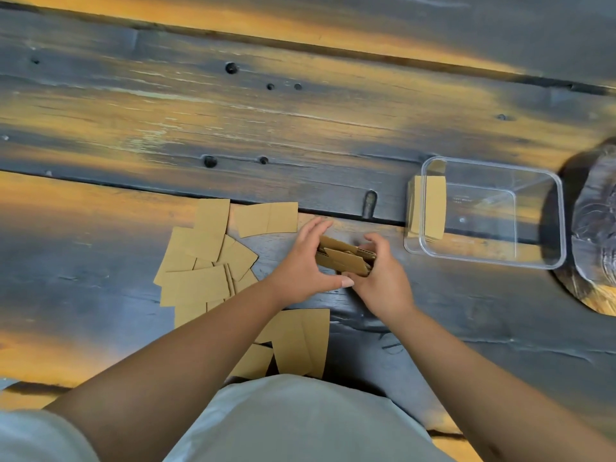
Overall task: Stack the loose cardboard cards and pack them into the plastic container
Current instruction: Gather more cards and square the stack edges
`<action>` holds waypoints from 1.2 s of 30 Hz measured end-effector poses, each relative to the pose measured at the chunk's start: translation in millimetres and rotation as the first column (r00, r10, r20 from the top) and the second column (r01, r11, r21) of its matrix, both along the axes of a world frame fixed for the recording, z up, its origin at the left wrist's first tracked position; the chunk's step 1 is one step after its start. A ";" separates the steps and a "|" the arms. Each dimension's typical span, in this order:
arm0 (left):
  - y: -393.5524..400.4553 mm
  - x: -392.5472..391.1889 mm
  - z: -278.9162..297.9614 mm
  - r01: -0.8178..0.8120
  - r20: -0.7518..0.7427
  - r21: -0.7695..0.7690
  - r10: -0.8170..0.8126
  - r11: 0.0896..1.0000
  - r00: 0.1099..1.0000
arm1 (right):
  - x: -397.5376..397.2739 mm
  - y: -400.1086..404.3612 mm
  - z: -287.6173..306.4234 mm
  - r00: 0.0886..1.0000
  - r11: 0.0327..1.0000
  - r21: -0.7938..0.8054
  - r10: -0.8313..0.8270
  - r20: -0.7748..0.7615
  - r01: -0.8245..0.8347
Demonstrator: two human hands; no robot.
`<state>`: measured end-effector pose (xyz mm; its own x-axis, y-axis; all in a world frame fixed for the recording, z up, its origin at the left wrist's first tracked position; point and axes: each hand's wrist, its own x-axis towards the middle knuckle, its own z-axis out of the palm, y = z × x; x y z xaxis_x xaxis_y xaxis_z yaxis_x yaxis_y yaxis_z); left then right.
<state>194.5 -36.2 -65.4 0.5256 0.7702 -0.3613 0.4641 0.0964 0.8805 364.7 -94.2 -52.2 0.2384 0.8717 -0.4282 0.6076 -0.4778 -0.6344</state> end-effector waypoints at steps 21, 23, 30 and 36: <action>19.3 -5.7 8.3 -0.644 0.022 -0.515 0.759 0.566 0.650 | 5.0 2.1 -11.7 0.982 0.977 0.100 0.180 0.064 -0.186; 16.6 -9.9 4.3 -0.613 -0.078 -0.205 0.612 0.763 0.787 | 5.2 1.5 -11.8 0.978 0.977 0.098 0.176 0.115 -0.187; 18.6 -7.3 19.4 -0.401 0.077 -0.187 0.421 0.897 0.904 | 2.0 1.6 -14.0 0.904 0.967 0.053 0.215 0.369 -0.251; 4.4 4.7 13.1 -0.229 0.010 0.009 0.229 0.973 0.973 | -9.1 8.3 -12.5 0.980 0.996 0.039 0.077 0.186 -0.086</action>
